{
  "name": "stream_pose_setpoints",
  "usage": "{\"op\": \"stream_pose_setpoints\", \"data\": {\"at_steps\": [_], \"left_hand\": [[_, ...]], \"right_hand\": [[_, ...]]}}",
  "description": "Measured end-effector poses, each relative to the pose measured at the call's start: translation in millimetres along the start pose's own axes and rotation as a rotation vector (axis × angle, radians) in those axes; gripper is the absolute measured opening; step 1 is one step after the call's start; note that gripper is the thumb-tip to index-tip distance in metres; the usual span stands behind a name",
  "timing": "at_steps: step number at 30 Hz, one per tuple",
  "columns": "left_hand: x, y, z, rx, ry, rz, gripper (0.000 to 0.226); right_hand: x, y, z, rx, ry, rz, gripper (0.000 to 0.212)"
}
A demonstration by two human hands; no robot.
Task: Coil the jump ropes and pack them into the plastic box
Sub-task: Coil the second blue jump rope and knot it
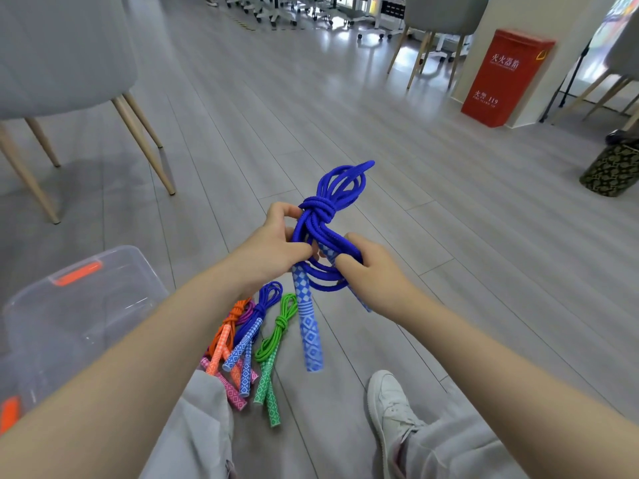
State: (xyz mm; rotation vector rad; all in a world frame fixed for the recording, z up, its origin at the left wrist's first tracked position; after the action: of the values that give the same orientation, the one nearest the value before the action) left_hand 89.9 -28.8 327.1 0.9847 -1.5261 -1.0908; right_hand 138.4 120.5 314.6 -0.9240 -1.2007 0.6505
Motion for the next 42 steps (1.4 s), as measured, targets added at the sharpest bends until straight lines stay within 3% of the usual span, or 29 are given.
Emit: {"op": "stream_pose_setpoints", "data": {"at_steps": [3, 7, 10, 15, 18, 21, 27, 31, 37, 42], "left_hand": [[-4.1, 1.3, -1.7, -0.041, 0.062, -0.051, 0.046], [-6.4, -1.3, -1.1, 0.159, -0.029, -0.296, 0.046], [-6.3, -0.3, -3.0, 0.254, -0.155, -0.411, 0.027], [-4.1, -6.7, -1.4, 0.292, -0.285, -0.316, 0.012], [-4.5, -8.1, -2.6, 0.315, -0.326, -0.282, 0.019], [-3.9, -6.0, -2.6, 0.347, -0.369, -0.421, 0.028], [1.6, -3.6, 4.1, 0.205, -0.136, -0.459, 0.025], [0.9, -6.2, 7.4, 0.127, 0.025, -0.426, 0.026], [0.7, -5.7, 8.8, 0.082, 0.193, -0.471, 0.022], [7.2, -1.6, 11.7, 0.067, 0.258, -0.578, 0.02]], "right_hand": [[0.7, 1.4, 1.6, 0.003, 0.064, 0.084, 0.017], [5.9, 0.7, 1.4, 0.027, 0.099, 0.095, 0.009], [7.7, -1.1, 0.4, 0.061, 0.095, 0.077, 0.009], [5.0, 1.8, -1.1, 0.122, 0.057, -0.03, 0.022], [2.3, 4.3, -3.1, 0.146, 0.027, -0.059, 0.028], [0.5, 4.4, -2.9, 0.157, 0.017, -0.051, 0.028], [8.1, 1.5, 2.8, 0.044, 0.028, 0.045, 0.006], [8.0, 8.3, 10.6, 0.001, -0.005, -0.015, 0.018], [12.5, 16.5, 21.5, -0.128, -0.009, -0.179, 0.018], [11.4, 26.4, 21.4, -0.257, 0.006, -0.077, 0.017]]}}
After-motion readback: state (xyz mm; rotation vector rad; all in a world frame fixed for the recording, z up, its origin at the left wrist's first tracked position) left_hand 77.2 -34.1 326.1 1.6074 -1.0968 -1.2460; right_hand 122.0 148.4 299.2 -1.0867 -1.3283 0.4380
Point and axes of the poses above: each hand's wrist, its own z-axis towards the middle knuckle, its own x-axis out of the back of the hand, y = z × x, the point moved 3 cm from there along z, towards the middle knuckle, and after that the axes turned 13 degrees about y, right-handed, at the moved point
